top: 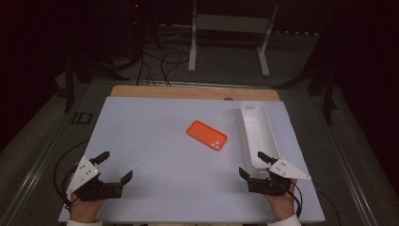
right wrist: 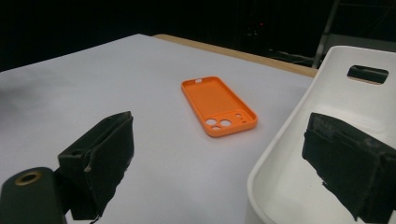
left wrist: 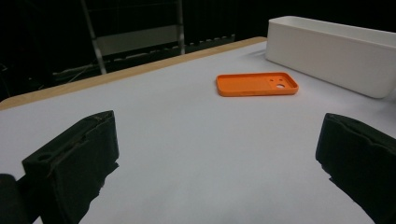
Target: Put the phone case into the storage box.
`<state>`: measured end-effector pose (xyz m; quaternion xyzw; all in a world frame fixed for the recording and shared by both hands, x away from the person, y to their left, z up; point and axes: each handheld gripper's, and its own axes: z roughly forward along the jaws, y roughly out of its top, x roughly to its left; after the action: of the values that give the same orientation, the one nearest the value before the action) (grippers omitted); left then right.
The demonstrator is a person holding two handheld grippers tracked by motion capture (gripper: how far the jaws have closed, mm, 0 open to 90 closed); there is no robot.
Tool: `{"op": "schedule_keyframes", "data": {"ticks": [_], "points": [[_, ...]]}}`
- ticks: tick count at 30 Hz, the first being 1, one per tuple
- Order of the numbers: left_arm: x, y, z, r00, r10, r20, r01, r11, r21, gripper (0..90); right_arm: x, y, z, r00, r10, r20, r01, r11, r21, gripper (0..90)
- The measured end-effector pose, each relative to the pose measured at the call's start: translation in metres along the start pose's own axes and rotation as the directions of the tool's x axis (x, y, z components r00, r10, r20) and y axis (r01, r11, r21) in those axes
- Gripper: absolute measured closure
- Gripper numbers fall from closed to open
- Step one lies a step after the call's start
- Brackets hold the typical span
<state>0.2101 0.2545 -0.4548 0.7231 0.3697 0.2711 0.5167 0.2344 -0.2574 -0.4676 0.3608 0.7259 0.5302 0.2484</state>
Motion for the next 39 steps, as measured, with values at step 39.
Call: {"op": "schedule_keyframes", "data": {"ticks": [39], "points": [[-0.007,0.032,0.042,0.9978,0.022,0.062,-0.024,0.9996,0.018,0.0,0.000,0.000,0.001,0.9999,0.008,-0.008,-0.008,1.000,0.008,8.9]]}}
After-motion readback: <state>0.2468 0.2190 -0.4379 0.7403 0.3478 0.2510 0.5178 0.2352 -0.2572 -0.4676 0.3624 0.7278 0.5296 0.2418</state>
